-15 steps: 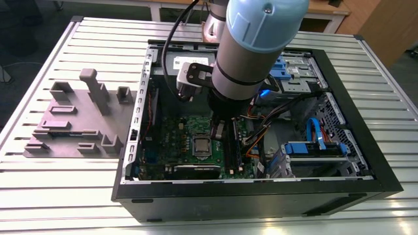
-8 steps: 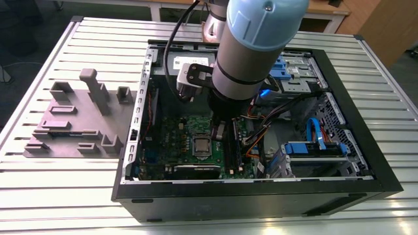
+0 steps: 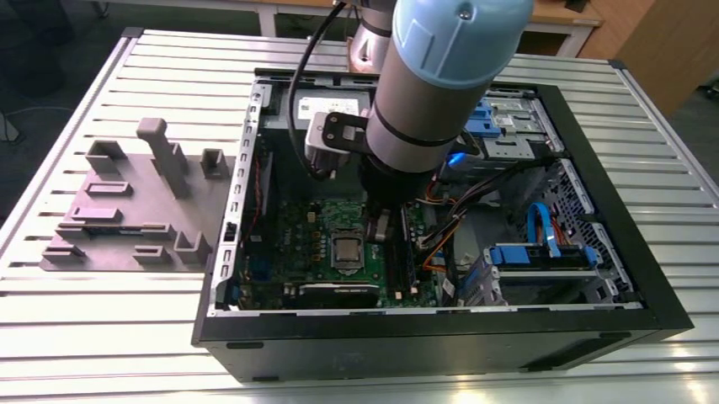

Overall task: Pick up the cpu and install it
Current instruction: 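Install the first cpu locking lever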

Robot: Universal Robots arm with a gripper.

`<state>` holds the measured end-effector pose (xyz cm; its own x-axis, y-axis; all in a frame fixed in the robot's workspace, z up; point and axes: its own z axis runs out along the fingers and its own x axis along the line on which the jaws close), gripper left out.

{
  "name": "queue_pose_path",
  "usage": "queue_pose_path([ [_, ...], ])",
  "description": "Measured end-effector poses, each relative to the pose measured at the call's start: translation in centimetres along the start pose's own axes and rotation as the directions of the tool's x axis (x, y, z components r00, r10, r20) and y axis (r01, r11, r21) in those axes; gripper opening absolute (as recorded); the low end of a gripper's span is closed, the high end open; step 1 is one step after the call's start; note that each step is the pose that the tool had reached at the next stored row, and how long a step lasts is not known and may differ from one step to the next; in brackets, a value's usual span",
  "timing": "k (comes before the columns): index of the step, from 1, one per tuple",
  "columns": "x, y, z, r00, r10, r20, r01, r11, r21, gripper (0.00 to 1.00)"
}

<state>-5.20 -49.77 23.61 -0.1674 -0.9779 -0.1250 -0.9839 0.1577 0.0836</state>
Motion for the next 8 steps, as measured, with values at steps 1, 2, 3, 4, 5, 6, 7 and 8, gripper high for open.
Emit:
queue_pose_path([
  [1,0.02,0.0,0.0,1.0,-0.001,-0.0001,0.001,1.0,0.0001,0.1],
  [2,0.04,0.0,-0.01,1.0,-0.004,-0.0002,0.004,1.0,0.0009,0.1],
  [3,0.07,-0.01,-0.01,1.0,-0.009,-0.0001,0.009,1.0,0.0028,0.1],
  [4,0.09,-0.02,-0.01,0.9999,-0.015,-0.0002,0.015,0.9999,0.0052,0.1],
  [5,0.1,-0.03,0.0,0.9998,-0.022,-0.0006,0.022,0.9997,0.0062,0.1],
  [6,0.11,-0.03,0.0,0.9996,-0.029,-0.0016,0.029,0.9995,0.0064,0.1],
  [7,0.14,-0.03,0.02,0.9993,-0.037,-0.0022,0.037,0.9993,0.0062,0.1],
  [8,0.16,-0.02,0.03,0.999,-0.044,-0.0029,0.044,0.999,0.0057,0.1],
])
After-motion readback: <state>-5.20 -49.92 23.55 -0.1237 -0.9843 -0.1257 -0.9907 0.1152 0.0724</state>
